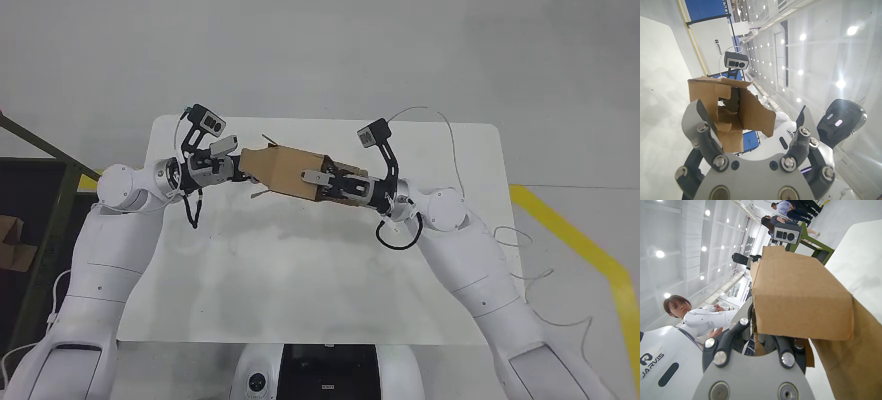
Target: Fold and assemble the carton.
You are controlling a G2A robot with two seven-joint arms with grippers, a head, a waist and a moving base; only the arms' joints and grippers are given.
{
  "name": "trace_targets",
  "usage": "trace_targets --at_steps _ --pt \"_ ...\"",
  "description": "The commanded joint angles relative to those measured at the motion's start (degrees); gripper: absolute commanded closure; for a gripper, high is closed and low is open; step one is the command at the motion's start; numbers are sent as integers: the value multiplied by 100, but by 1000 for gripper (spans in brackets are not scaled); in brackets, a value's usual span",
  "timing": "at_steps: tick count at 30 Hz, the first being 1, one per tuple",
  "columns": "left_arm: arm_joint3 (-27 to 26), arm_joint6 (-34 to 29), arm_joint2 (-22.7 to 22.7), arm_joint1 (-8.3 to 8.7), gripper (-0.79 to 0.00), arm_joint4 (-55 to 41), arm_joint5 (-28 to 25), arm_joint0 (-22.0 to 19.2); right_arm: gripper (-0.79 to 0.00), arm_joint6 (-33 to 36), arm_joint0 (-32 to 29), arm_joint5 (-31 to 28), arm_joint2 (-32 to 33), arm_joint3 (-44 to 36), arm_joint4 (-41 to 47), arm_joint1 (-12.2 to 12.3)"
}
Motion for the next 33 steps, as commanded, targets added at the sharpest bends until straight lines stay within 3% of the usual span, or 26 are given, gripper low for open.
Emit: trace_targets --at_steps 1,26,33 --pt "-24 -26 8 -2 -785 -7 16 9 0 -47 -3 -2 -1 10 -3 -4" --pt "-230 -139 28 -16 -785 36 101 152 0 -259 -129 -37 9 -88 15 -21" --pt "-241 -89 -163 7 -785 -25 67 229 0 -230 -181 18 253 -28 619 -1"
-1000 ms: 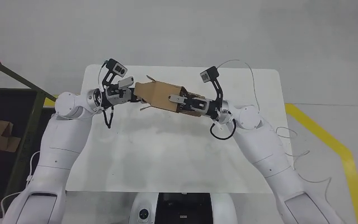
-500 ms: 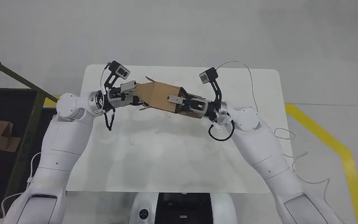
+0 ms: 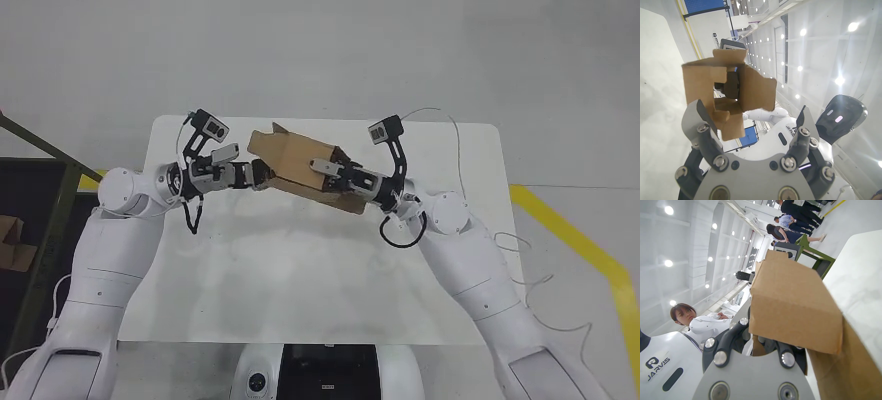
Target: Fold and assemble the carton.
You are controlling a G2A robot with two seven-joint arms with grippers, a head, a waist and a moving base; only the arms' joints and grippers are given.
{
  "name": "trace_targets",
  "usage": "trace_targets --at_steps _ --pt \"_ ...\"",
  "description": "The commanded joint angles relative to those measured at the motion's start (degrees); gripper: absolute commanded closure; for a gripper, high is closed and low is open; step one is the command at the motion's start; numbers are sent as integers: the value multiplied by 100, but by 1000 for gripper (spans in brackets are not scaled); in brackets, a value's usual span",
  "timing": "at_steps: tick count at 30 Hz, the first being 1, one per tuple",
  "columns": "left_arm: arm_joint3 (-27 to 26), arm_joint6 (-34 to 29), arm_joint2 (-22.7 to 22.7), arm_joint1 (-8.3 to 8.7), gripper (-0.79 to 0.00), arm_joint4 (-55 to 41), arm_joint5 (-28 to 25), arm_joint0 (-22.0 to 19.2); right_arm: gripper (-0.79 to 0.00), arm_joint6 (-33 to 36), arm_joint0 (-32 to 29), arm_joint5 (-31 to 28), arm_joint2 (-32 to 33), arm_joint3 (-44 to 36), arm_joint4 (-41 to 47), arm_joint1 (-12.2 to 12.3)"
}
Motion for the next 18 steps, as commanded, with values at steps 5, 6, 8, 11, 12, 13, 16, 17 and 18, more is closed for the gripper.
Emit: trace_targets --at_steps 5,6,8,11,12,13,16,17,18 --pt "-181 -14 -104 18 -785 -19 20 139 0 189 25 51 177 152 450 16" --pt "-216 -22 -104 17 -785 -33 25 163 0 155 36 48 201 190 440 17" --pt "-259 -15 -94 16 -785 -30 42 198 0 162 49 47 204 207 453 13" --pt "-294 12 -82 12 -785 11 6 214 0 262 34 47 171 149 511 5" --pt "-289 44 -89 11 -785 36 -20 212 0 319 20 50 161 132 530 5" --pt "-281 86 -102 11 -785 68 -64 208 0 375 3 62 156 127 551 7" --pt "-261 109 -136 13 -785 71 -77 201 0 492 -40 60 160 118 574 14" --pt "-262 110 -155 15 -785 67 -85 201 0 531 -55 67 155 114 576 15" --pt "-264 111 -175 18 -785 74 -94 205 0 560 -66 70 156 114 578 17"
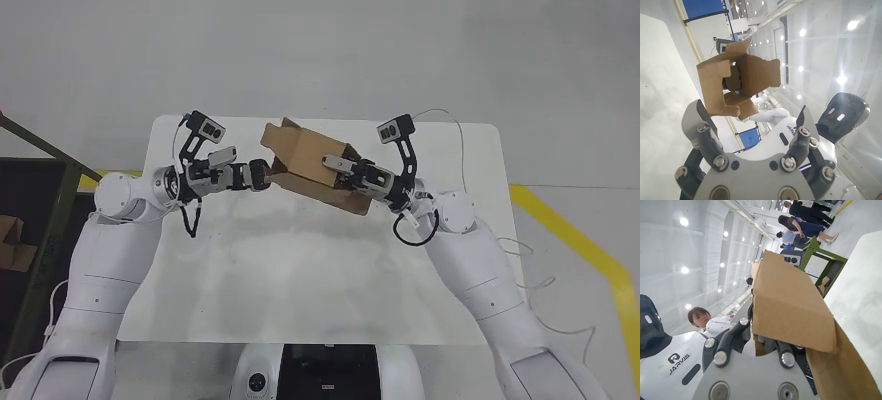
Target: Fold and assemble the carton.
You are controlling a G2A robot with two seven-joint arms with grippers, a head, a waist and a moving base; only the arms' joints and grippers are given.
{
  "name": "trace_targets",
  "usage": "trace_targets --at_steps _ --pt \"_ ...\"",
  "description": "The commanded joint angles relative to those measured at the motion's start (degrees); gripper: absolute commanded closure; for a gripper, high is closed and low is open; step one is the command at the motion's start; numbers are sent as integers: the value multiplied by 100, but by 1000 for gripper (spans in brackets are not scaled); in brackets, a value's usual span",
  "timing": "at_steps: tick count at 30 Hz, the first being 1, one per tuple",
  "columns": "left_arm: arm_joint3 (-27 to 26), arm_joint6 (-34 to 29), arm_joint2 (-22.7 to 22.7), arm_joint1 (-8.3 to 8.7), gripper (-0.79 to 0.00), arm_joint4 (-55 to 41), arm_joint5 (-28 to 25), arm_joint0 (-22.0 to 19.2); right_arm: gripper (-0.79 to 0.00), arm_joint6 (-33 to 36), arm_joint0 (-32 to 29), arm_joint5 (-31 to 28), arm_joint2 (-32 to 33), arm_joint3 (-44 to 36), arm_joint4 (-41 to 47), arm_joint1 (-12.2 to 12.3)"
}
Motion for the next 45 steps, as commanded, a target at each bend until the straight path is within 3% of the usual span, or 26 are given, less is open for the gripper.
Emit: trace_targets --at_steps 1,14,31,39,45 --pt "-4 7 -46 6 -785 -13 -11 10 0 63 -24 9 1 -2 3 4" --pt "-366 -131 83 -27 -785 -248 124 95 0 199 -55 59 -59 -84 -33 -1" --pt "-350 -87 222 -65 -785 -149 145 -11 0 360 -95 89 -209 -170 22 -33" --pt "-290 -61 -1 -39 -785 -193 104 61 0 223 -56 54 -23 -90 -14 -7" --pt "-330 -83 -80 -29 -785 -248 150 182 0 -268 29 9 158 57 -123 -2"
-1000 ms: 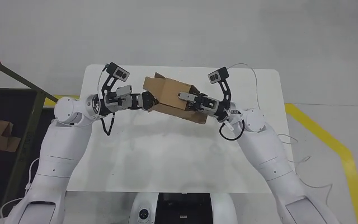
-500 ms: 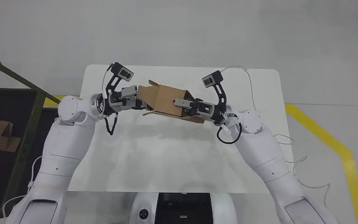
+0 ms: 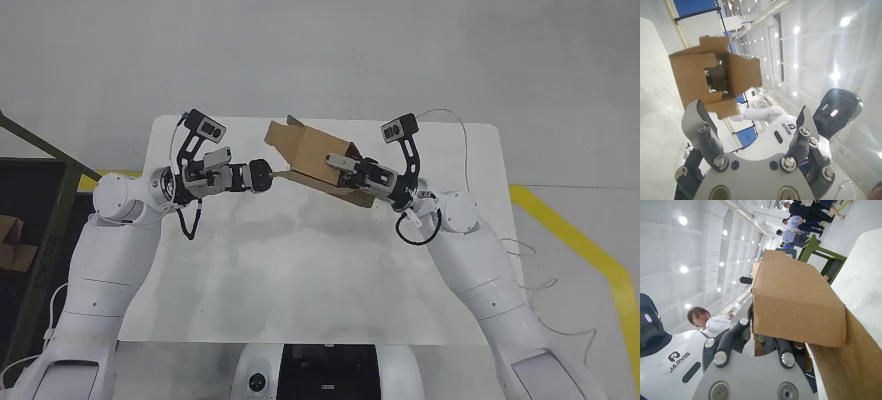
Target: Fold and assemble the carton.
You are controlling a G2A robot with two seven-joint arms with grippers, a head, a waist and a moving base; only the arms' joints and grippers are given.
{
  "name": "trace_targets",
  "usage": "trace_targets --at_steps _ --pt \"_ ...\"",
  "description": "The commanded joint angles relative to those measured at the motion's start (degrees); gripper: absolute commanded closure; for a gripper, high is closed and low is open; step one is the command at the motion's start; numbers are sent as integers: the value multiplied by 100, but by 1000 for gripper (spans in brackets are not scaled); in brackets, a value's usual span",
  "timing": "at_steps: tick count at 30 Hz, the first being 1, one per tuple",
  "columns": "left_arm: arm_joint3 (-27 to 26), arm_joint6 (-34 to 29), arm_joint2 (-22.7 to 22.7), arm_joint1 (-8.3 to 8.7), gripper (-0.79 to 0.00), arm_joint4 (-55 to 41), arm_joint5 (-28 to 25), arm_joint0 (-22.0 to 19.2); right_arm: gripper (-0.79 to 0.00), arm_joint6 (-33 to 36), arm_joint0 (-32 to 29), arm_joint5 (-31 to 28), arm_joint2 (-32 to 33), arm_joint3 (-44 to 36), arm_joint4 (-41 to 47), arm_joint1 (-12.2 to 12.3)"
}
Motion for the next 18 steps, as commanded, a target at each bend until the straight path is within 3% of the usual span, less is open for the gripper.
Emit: trace_targets --at_steps 1,9,18 --pt "-41 -29 26 -3 -785 -8 31 40 0 -147 33 -6 18 44 -56 -6" --pt "-189 -76 117 -21 -785 -35 77 63 0 -481 60 -56 -57 151 -462 -29" --pt "-75 -32 73 -22 -785 39 38 -31 0 -230 -138 -94 -198 -146 -564 -26"
